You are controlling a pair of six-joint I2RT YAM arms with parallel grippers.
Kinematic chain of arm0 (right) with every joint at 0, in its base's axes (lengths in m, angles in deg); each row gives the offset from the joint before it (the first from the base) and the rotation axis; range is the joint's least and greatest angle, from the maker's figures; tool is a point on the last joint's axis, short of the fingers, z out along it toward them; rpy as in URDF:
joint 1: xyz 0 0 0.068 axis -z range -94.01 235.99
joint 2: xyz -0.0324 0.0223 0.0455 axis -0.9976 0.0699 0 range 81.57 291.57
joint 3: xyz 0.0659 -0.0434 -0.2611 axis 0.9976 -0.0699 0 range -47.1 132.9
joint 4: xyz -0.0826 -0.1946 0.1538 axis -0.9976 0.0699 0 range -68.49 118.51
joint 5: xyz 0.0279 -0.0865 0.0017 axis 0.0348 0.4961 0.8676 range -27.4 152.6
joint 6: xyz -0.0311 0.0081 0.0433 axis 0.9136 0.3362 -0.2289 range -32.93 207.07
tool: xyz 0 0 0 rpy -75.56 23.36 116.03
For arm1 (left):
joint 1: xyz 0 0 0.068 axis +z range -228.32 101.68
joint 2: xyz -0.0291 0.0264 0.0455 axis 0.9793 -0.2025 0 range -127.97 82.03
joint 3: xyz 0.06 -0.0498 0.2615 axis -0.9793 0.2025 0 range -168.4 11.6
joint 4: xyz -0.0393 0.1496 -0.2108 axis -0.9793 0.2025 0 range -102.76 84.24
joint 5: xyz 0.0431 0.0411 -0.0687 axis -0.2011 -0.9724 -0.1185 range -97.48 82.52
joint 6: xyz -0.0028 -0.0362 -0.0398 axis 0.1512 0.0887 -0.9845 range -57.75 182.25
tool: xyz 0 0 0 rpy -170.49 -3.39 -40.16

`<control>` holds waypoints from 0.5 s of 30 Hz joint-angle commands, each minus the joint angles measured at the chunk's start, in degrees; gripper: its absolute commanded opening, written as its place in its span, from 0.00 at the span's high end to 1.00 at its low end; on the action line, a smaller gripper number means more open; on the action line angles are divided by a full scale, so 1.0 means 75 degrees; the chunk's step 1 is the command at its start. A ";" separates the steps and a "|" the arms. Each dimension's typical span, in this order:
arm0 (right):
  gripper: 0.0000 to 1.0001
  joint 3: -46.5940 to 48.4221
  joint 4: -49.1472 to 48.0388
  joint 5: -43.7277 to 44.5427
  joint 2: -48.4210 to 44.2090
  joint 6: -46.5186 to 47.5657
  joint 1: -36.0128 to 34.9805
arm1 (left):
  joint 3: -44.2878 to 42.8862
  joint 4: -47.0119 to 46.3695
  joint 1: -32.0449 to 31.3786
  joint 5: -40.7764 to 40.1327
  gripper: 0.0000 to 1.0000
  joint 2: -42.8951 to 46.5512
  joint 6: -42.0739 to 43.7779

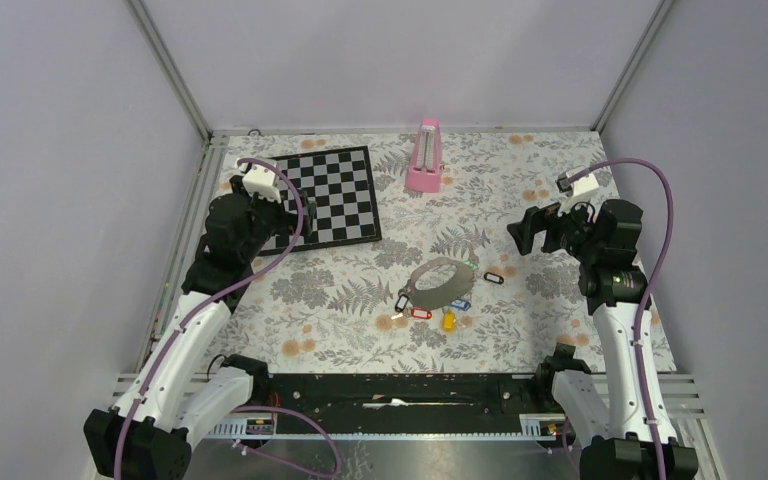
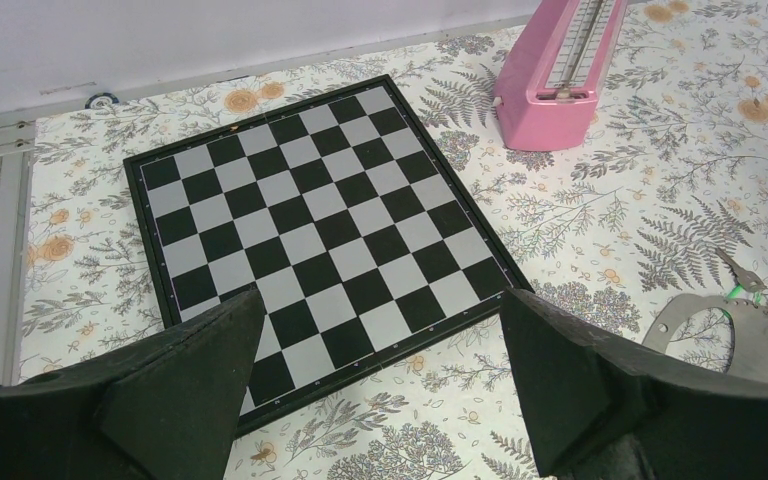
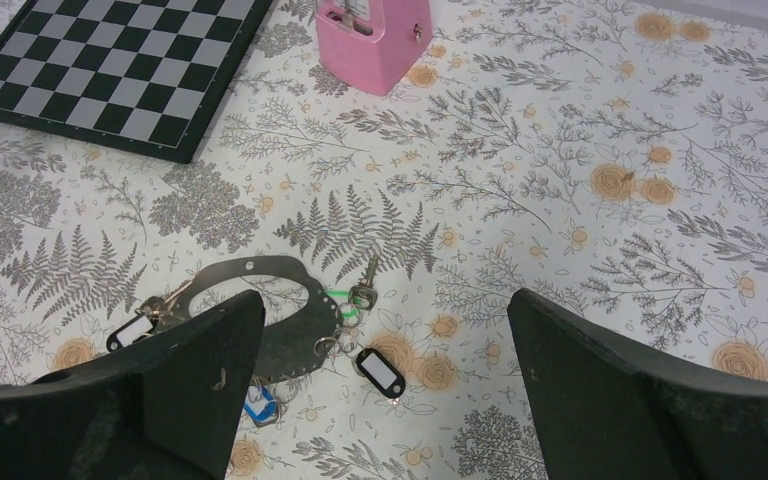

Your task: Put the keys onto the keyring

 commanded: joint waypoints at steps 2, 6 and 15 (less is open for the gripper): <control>0.00 -0.0009 -0.0127 -0.0226 -0.0120 0.0117 0.0024 | 0.0077 -0.0311 0.0065 -0.0004 0.01 0.0136 -0.0061; 0.00 -0.0021 -0.0134 -0.0216 -0.0107 0.0134 0.0024 | 0.0057 -0.0255 0.0076 0.0036 0.01 0.0119 -0.0073; 0.00 -0.0043 -0.0137 -0.0249 -0.0104 0.0172 0.0024 | 0.0073 -0.0248 0.0100 0.0102 0.01 0.0095 -0.0063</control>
